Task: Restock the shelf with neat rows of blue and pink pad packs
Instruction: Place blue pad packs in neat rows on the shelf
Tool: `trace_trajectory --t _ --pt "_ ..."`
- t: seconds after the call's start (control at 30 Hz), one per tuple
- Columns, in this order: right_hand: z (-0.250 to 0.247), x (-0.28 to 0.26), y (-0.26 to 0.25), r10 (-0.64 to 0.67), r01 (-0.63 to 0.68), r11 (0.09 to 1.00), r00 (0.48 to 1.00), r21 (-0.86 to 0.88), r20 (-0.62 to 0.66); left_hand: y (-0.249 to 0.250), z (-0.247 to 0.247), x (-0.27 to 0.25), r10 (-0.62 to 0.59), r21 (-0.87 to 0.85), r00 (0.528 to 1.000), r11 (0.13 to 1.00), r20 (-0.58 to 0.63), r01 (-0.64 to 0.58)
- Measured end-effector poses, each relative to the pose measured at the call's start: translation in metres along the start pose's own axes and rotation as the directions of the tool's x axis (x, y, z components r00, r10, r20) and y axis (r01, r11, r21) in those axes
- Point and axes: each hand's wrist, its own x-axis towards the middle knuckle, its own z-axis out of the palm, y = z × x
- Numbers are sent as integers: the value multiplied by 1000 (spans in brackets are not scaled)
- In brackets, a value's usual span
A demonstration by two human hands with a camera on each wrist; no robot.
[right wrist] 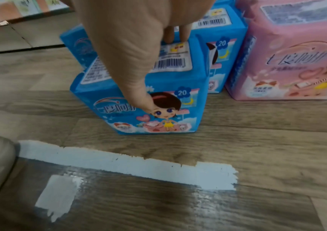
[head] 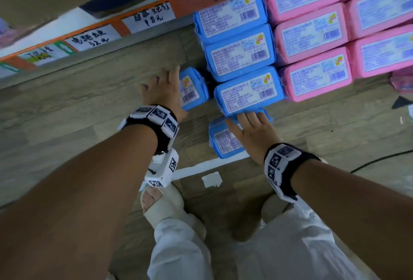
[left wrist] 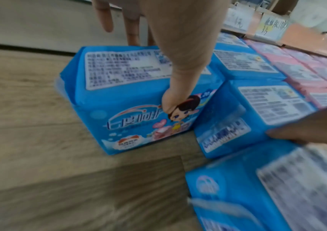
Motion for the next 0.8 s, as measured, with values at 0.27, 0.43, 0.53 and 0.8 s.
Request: trace_trajectory --t 0.27,0.43,0.53,0.8 --pt "-24 6 -12 -71 72 997 995 -15 68 -17 0 -76 -158 -66 979 984 127 167" --pt "-58 -18 -20 -40 -26 972 960 232 276 -22 -18 -135 -206 -178 969 957 139 229" --pt "-108 -47 -16 12 -85 945 974 317 225 -21 -48 -176 -247 -265 963 927 106 266" --pt "-304 -136 36 148 -146 866 988 477 34 -12 -189 -284 -201 -444 980 878 -7 177"
